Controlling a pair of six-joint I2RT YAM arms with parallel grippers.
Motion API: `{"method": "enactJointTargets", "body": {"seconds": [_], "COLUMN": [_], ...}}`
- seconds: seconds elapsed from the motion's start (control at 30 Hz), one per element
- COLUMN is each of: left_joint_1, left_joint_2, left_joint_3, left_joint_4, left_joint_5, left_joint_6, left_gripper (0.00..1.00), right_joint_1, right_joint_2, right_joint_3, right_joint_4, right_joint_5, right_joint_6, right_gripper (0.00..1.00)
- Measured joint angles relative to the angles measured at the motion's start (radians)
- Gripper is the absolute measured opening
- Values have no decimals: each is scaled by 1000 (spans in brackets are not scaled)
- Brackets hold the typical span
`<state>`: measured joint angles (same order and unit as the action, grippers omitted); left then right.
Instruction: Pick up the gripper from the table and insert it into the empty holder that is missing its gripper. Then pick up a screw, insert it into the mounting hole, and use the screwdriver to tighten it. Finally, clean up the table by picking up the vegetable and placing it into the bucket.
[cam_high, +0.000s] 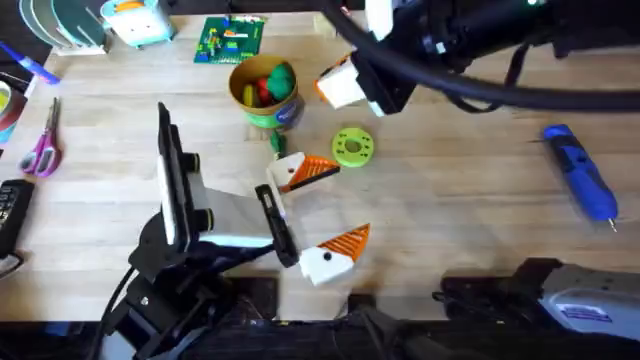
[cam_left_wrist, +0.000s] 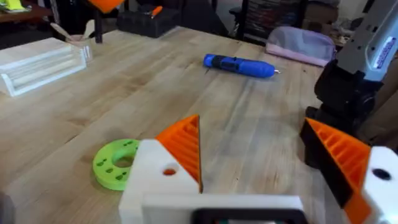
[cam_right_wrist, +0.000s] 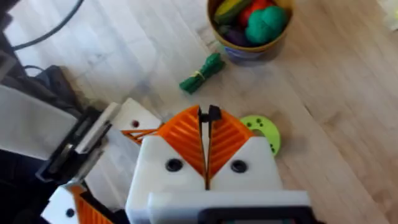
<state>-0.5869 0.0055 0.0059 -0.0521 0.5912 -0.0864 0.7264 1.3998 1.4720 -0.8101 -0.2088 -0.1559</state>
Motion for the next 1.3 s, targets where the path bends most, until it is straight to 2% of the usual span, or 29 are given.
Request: {"method": "enactJointTargets", "body": {"seconds": [0.27, 0.73, 1.3], "left_joint_1": [0, 0, 0], "left_joint_2": [0, 0, 0], "left_joint_3": [0, 0, 0], "left_joint_4": [0, 0, 0], "left_joint_5": [0, 0, 0], "left_joint_6": [0, 0, 0], "left_gripper": [991, 991, 991], "right_joint_1": [123, 175, 175], "right_joint_2": [8, 49, 99], "right_joint_3": [1, 1, 1], "right_joint_4": [-33, -69, -70], "right_joint_5": [-53, -101, -104], "right_joint_6": [44, 74, 75], "right_gripper": [8, 8, 8]}}
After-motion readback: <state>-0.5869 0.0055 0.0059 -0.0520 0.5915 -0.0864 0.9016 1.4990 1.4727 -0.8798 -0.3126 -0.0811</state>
